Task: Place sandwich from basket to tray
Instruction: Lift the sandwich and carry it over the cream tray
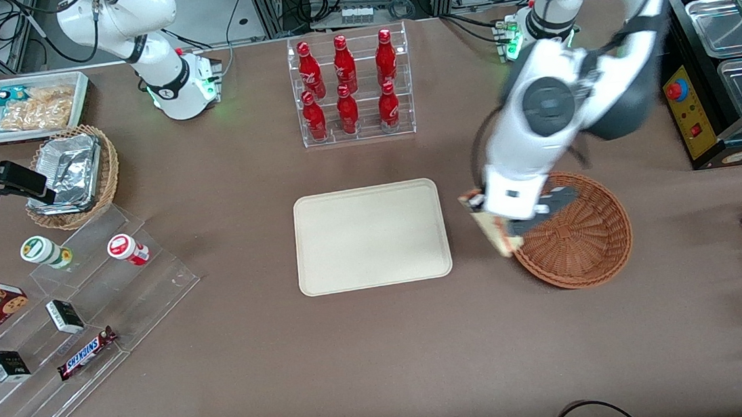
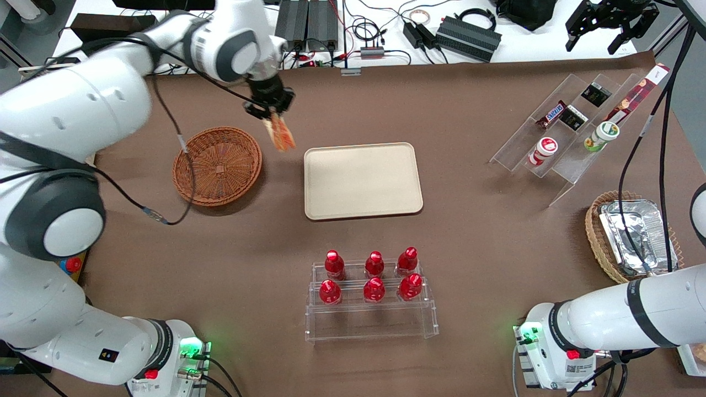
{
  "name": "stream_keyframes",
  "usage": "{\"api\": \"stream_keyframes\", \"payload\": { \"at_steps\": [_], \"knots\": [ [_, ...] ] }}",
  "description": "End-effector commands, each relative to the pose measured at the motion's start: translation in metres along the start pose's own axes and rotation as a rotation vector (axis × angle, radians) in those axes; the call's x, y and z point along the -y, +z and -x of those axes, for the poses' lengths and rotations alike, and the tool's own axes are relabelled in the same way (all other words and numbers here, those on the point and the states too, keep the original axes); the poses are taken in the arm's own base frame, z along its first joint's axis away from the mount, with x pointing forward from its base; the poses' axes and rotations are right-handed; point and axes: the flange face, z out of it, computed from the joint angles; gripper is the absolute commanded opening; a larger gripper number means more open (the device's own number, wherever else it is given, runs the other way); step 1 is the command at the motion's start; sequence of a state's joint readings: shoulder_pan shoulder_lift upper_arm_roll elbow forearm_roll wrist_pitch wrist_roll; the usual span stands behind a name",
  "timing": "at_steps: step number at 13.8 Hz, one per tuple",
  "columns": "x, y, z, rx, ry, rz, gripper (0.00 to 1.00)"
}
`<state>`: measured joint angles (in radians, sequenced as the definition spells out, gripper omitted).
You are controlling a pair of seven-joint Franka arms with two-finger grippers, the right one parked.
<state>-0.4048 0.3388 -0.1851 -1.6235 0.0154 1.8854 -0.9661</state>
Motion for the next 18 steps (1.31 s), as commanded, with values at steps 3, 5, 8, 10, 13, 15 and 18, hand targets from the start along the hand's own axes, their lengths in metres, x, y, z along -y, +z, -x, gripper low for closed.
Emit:
{"api": "stream_keyframes", "payload": {
  "at_steps": [3,5,8,10,13,15,18],
  "knots": [
    [-0.093,0.044,0.058,-0.007,0.153,0.02,0.09],
    [-0.128,0.066,0.086,-0.028,0.205,0.067,0.09],
    [-0.151,0.105,0.114,-0.03,0.265,0.063,0.09],
    [-0.154,0.115,0.123,-0.059,0.306,0.032,0.09],
    [-0.158,0.132,0.135,-0.049,0.323,0.013,0.09],
    [-0.158,0.142,0.136,-0.047,0.331,-0.001,0.09],
    [-0.157,0.166,0.132,-0.067,0.353,-0.045,0.1]
  ]
}}
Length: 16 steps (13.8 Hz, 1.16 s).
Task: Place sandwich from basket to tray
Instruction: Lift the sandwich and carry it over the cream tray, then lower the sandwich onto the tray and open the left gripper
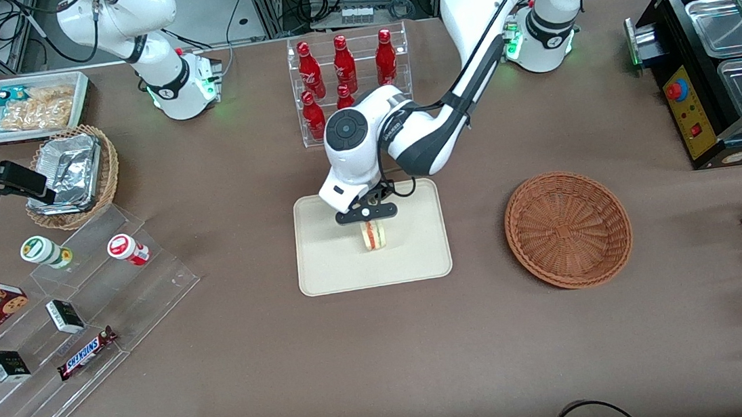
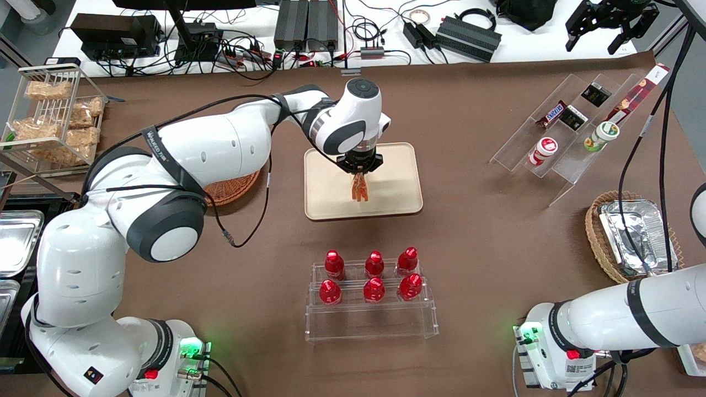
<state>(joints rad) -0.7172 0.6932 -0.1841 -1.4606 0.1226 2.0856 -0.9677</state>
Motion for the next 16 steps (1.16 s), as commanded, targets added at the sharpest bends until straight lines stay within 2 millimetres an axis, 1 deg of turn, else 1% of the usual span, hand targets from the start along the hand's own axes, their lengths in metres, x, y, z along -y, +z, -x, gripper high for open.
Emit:
{"api": "stream_keyframes", "payload": {
  "at_steps": [1,3,4,5,6,7,8,9,11,12,14,16],
  "knots": [
    [-0.006,0.017,-0.004,-0.02,0.018,-0.014,0.1],
    [-0.01,0.032,-0.007,-0.033,0.021,0.013,0.11],
    [-0.01,0.037,-0.007,-0.032,0.022,0.012,0.17],
    [-0.011,0.038,-0.005,-0.029,0.021,0.013,0.52],
    [-0.01,0.033,-0.007,-0.034,0.019,0.018,0.96],
    [-0.009,0.027,-0.009,-0.037,0.009,0.023,0.99],
    [-0.008,0.017,-0.009,-0.04,-0.004,0.028,1.0],
    [-0.006,-0.003,-0.009,-0.055,-0.009,0.041,1.0],
    [0.011,-0.049,-0.005,-0.064,-0.026,0.032,1.0],
    [0.033,-0.079,-0.01,-0.068,-0.05,0.017,1.0],
    [0.071,-0.135,-0.014,-0.069,-0.107,0.01,1.0],
    [0.127,-0.188,-0.024,-0.057,-0.177,-0.006,1.0]
  ]
}}
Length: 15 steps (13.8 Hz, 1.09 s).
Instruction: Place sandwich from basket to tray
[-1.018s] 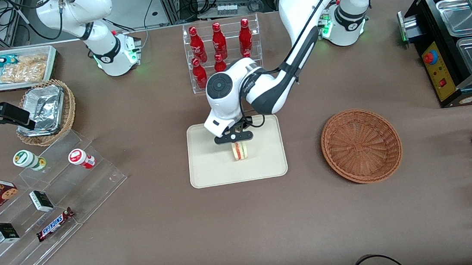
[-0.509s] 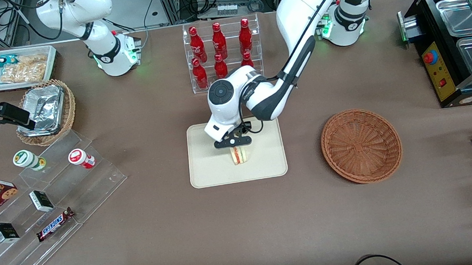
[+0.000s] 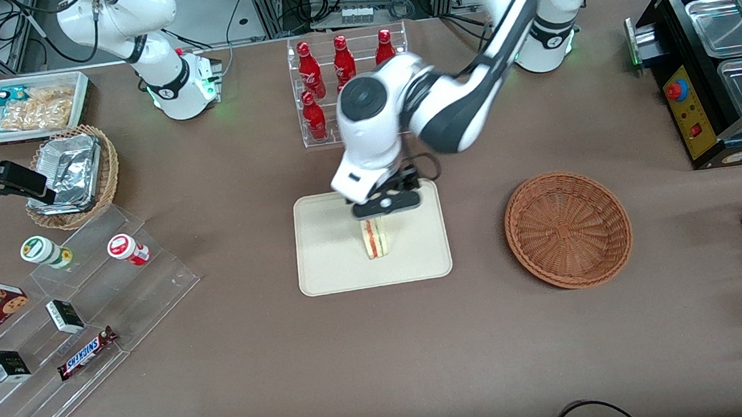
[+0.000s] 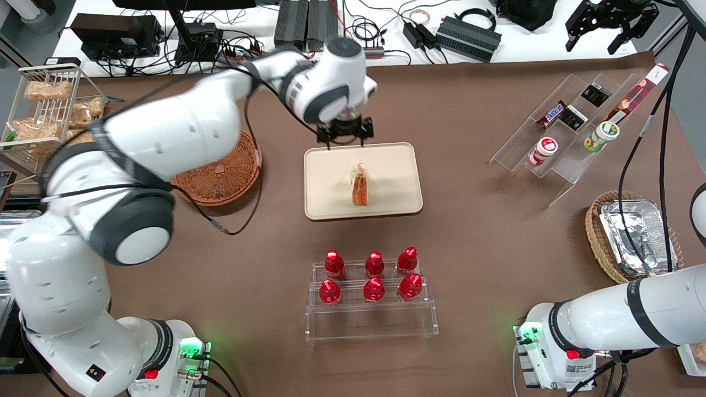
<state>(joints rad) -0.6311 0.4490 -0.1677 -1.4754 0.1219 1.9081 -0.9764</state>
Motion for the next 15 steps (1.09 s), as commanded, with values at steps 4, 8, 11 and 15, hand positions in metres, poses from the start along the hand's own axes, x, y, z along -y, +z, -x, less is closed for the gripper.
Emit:
{"api": "stream_keyframes", "payload": {
  "at_steps": [4,8,11,15],
  "knots": [
    [0.164,-0.117,-0.038,0.03,-0.122,-0.076,1.0],
    [0.254,-0.15,-0.061,0.074,-0.109,-0.111,1.0],
    [0.312,-0.162,-0.073,0.137,-0.027,-0.1,1.0],
    [0.404,-0.175,-0.086,0.203,0.062,-0.028,1.0]
  ]
}}
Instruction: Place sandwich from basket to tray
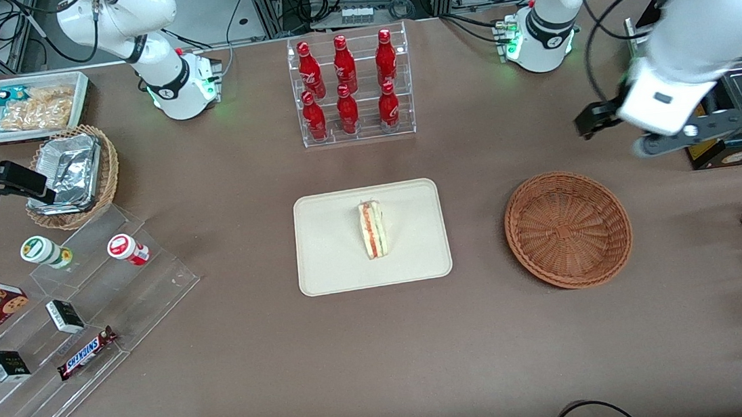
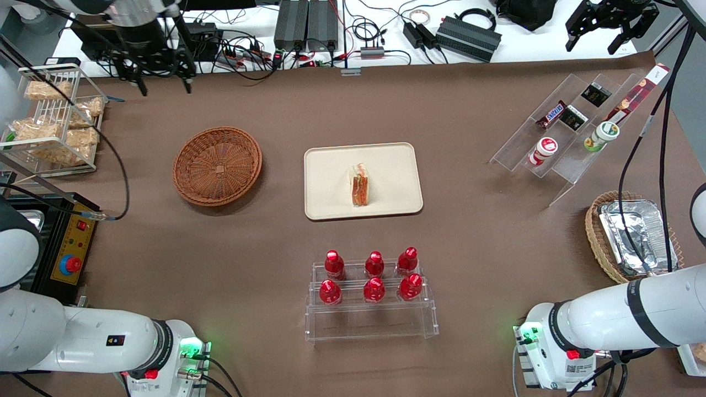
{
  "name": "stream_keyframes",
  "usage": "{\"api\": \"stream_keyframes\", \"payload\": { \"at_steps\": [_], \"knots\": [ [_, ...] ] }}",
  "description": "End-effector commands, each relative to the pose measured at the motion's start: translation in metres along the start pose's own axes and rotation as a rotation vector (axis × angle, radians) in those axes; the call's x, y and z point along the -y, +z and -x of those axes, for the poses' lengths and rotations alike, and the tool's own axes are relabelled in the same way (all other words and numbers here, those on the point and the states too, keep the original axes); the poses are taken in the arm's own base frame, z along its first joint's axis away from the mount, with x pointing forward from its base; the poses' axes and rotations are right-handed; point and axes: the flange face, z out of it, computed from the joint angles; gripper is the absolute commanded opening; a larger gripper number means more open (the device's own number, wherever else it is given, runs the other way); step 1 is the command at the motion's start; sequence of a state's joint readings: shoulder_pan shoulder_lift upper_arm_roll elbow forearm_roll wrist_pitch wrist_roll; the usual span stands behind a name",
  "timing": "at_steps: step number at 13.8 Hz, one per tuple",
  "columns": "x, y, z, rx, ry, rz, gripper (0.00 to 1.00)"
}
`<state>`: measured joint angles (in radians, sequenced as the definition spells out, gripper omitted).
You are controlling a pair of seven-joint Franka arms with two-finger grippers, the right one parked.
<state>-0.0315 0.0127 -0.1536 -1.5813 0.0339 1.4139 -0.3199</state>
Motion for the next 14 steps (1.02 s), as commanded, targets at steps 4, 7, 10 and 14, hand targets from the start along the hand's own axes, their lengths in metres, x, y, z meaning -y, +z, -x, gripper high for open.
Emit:
{"api": "stream_keyframes", "payload": {
  "at_steps": [4,7,10,14],
  "knots": [
    [0.062,-0.016,0.016,-0.004,0.048,0.031,1.0],
    [0.072,-0.025,0.012,-0.027,0.028,0.04,1.0],
    [0.079,-0.034,0.011,-0.049,0.056,0.044,1.0],
    [0.078,-0.045,0.009,-0.086,0.117,0.049,1.0]
  ]
}}
